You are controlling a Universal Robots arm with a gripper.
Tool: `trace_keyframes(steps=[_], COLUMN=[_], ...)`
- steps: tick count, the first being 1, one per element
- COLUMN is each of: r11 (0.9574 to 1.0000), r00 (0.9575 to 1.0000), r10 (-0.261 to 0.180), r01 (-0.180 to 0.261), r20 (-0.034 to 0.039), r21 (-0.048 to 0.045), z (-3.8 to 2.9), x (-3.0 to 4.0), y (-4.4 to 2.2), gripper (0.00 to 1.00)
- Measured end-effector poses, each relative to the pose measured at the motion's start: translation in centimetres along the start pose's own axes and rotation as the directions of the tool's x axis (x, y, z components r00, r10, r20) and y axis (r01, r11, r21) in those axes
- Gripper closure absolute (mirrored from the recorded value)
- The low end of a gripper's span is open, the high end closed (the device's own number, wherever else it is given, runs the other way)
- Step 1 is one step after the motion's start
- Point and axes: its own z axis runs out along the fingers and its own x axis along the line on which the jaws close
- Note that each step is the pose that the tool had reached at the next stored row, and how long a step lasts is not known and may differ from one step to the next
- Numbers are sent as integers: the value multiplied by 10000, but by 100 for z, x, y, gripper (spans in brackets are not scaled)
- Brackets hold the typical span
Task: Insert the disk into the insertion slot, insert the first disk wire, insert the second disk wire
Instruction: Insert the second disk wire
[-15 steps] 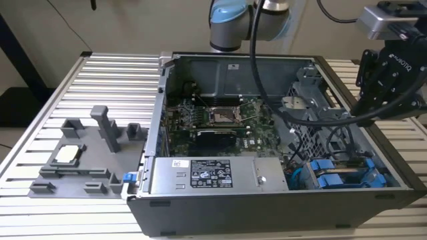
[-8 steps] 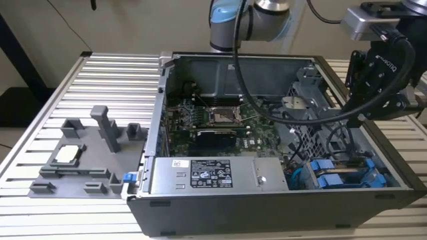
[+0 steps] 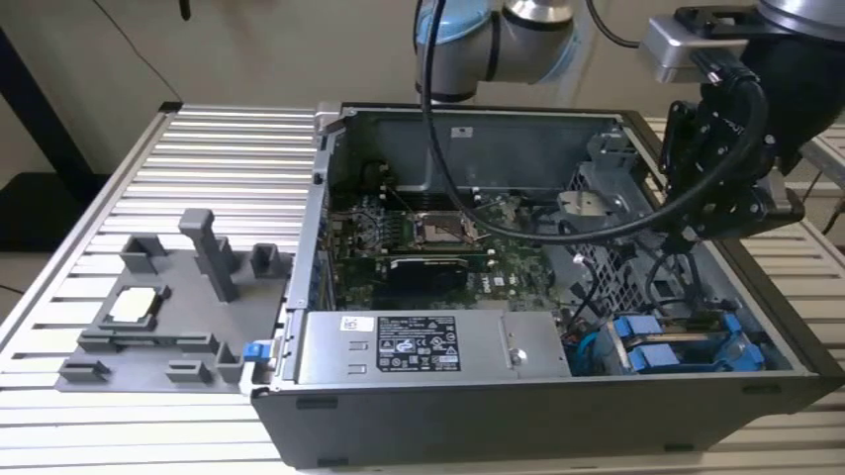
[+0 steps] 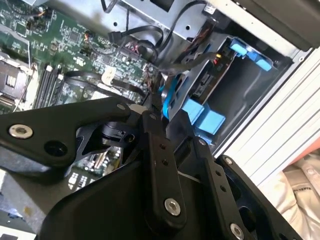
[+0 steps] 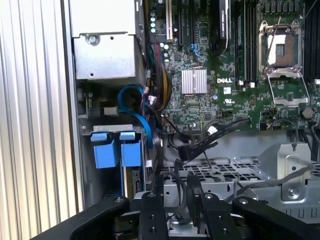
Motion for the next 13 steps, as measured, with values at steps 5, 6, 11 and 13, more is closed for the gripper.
trace_keyframes(steps=[5,6,11,13], r11=[10000,10000,9999,9999], r00=[10000,10000,10000,10000], r10=[-1,-3,-8,-8], r01=[1,3,9,9], r20=[-33,-43,-59,-58], r21=[76,78,121,156], z=[21,28,52,64], x=[-11,-11,-8,-5], y=[121,136,211,251], gripper=[67,67,67,67])
